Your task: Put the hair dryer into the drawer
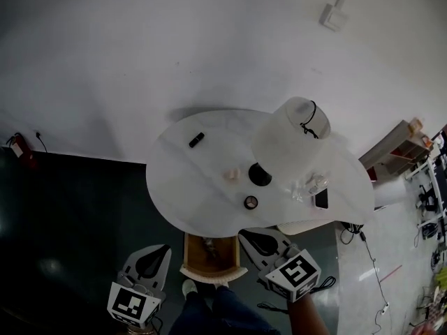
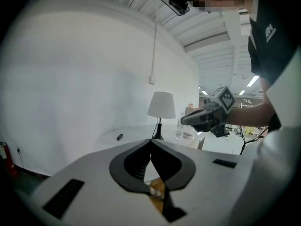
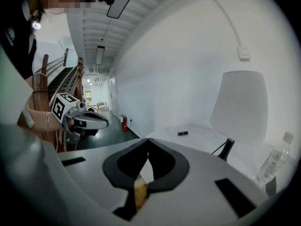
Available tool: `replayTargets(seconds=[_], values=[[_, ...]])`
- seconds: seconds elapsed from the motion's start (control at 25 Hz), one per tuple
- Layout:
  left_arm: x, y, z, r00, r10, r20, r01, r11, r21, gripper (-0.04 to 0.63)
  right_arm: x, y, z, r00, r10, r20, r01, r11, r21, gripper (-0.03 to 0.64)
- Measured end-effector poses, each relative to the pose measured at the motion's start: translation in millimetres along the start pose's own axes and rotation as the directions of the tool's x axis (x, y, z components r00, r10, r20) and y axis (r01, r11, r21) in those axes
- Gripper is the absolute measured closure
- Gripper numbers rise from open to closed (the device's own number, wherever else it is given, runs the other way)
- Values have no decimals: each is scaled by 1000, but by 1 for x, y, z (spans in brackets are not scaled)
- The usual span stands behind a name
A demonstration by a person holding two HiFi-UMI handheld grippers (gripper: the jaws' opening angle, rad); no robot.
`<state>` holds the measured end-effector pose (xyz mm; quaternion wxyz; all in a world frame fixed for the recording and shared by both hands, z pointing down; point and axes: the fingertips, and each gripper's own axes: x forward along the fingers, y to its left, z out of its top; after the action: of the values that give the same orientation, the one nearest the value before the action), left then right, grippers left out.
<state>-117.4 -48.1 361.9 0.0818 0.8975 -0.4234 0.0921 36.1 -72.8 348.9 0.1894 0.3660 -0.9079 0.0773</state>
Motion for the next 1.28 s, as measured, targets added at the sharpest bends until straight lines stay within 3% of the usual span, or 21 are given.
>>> replayTargets(seconds=[0.36, 0.76, 1.0, 1.16, 1.28], values=[[9, 8, 52, 994, 75, 76, -75, 997, -6, 580, -21, -33, 46, 996, 8, 92, -4, 999, -41, 598], [16, 7, 103, 984, 109, 141, -119, 991, 59, 580, -46, -64, 88, 979, -8, 206, 19, 998, -53, 598], [15, 9, 127, 976, 122, 182, -141, 986, 94, 580, -59, -75, 118, 946, -16, 325, 28, 999, -33, 598], [14, 11, 140, 972, 130, 197, -153, 982, 107, 579, -66, -88, 126, 944, -69, 321, 90, 995, -52, 600], [14, 12, 146, 970, 132, 206, -159, 980, 118, 580, -69, -89, 135, 937, -61, 343, 85, 995, -56, 598]])
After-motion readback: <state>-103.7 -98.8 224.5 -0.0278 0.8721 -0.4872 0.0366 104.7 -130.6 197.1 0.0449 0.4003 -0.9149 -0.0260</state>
